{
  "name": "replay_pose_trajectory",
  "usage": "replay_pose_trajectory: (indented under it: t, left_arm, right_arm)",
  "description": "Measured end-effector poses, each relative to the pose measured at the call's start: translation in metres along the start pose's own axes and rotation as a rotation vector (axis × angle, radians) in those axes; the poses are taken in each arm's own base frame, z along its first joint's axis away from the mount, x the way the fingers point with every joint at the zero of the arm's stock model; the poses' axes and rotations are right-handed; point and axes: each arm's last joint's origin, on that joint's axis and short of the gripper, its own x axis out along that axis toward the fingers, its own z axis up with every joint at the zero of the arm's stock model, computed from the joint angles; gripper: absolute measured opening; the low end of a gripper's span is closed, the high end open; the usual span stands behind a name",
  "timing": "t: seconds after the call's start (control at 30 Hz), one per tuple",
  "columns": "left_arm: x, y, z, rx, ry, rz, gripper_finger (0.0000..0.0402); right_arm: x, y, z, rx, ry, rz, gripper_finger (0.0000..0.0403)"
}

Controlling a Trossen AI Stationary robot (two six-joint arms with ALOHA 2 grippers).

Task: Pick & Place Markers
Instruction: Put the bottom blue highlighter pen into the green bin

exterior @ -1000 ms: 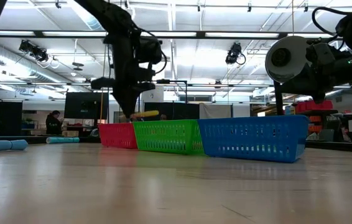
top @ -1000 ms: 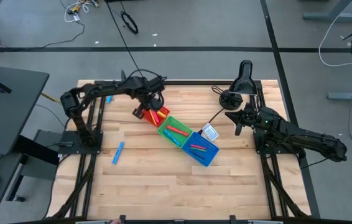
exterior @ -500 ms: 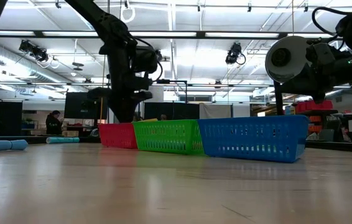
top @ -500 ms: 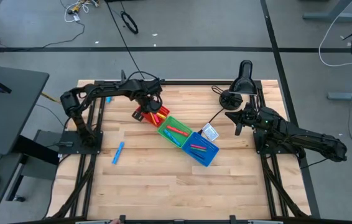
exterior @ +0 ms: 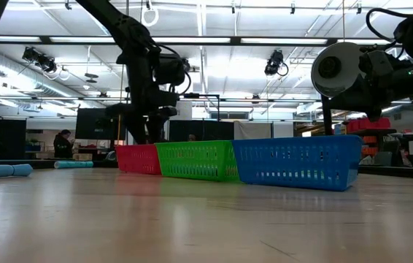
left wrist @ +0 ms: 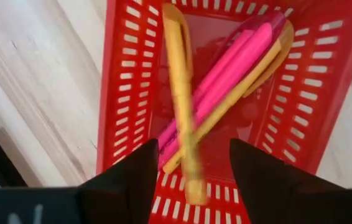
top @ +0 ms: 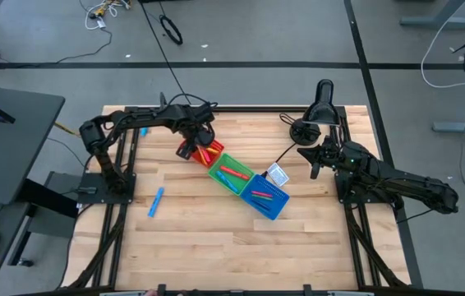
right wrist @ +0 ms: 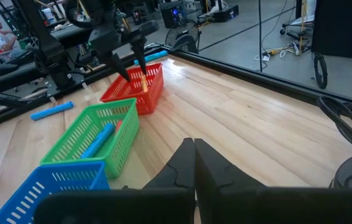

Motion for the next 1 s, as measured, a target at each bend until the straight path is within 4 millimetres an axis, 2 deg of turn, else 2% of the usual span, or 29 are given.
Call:
replay_pose_trajectory:
  t: [0.2, 0.37, 0.6, 0.77, 1.0]
  left_arm:
    - [-0.003, 0.002, 0.001, -0.012, 0.01, 0.049, 0.0226]
    - [-0.012, 0.008, 0.003, -0.069, 0.03, 0.086, 0.0228]
    - [-0.044, 0.014, 0.003, -0.344, -0.001, 0.092, 0.0225]
    - [-0.072, 0.005, -0.003, -0.547, -0.005, 0.112, 0.0225]
    - [-0.1, -0.014, -0.014, -0.932, 0.017, 0.078, 0.0225]
  right_arm:
    - [0.0, 0.0, 0.0, 0.0, 0.0, 0.0, 0.0]
    - [0.0, 0.0, 0.0, 0.0, 0.0, 0.0, 0.0]
    - [0.0, 0.0, 0.0, 0.0, 0.0, 0.0, 0.0]
    - [0.0, 0.0, 0.0, 0.0, 0.0, 0.0, 0.0]
    - [0.0, 0.0, 0.0, 0.0, 0.0, 0.0, 0.0]
